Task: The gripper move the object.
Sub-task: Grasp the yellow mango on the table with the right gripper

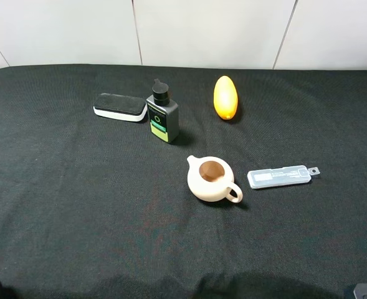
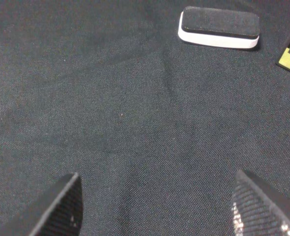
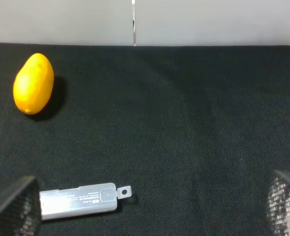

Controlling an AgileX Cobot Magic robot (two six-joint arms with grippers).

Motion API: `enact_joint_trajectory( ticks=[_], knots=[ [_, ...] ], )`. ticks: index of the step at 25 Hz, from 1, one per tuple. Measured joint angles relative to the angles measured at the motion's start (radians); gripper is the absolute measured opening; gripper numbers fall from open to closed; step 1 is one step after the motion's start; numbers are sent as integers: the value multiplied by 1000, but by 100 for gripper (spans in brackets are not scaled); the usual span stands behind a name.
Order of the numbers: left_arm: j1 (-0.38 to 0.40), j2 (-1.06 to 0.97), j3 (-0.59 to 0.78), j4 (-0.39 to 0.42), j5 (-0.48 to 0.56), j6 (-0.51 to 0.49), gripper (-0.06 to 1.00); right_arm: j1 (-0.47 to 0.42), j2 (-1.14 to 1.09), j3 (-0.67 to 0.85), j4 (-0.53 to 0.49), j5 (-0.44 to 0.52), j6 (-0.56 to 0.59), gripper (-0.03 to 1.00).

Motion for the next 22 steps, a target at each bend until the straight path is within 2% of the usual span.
enact_joint_trajectory(
  ticks=[16, 22],
  knots=[
    [0, 0, 0, 0, 0, 0, 68, 0, 3, 0, 1, 0, 21, 69],
    [0, 0, 0, 0, 0, 0, 68, 0, 164, -35, -9, -54, 49, 69]
  ],
)
